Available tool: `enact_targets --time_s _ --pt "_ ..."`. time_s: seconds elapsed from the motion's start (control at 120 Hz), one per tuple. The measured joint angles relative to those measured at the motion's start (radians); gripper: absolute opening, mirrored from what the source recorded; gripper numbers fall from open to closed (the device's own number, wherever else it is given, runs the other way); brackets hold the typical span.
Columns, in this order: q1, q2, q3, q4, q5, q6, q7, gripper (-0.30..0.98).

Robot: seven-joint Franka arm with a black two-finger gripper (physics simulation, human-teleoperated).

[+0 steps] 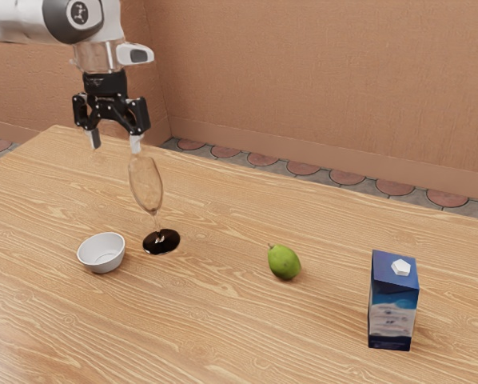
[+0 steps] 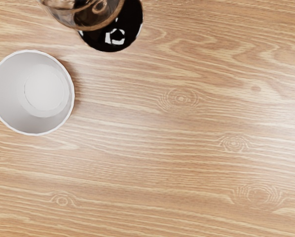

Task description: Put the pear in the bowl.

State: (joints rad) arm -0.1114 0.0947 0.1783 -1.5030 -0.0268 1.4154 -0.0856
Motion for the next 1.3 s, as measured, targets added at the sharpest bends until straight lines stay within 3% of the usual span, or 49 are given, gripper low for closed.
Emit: enact_targets --time_s 0.2,0.383,0.558,0.8,1.3 --pt "0.011 0.003 -0.065 0.011 0.021 0.101 0.010 0.67" --pt "-0.009 0.014 -0.072 0.037 -0.018 0.161 -0.103 0.67" --pt "-0.107 0.151 -0.072 0.041 -0.074 0.300 -0.320 0.67" --pt "-0.192 0.291 -0.074 0.059 -0.097 0.414 -0.553 0.67" --pt "-0.222 0.537 -0.090 0.145 -0.165 0.595 -0.849 0.67"
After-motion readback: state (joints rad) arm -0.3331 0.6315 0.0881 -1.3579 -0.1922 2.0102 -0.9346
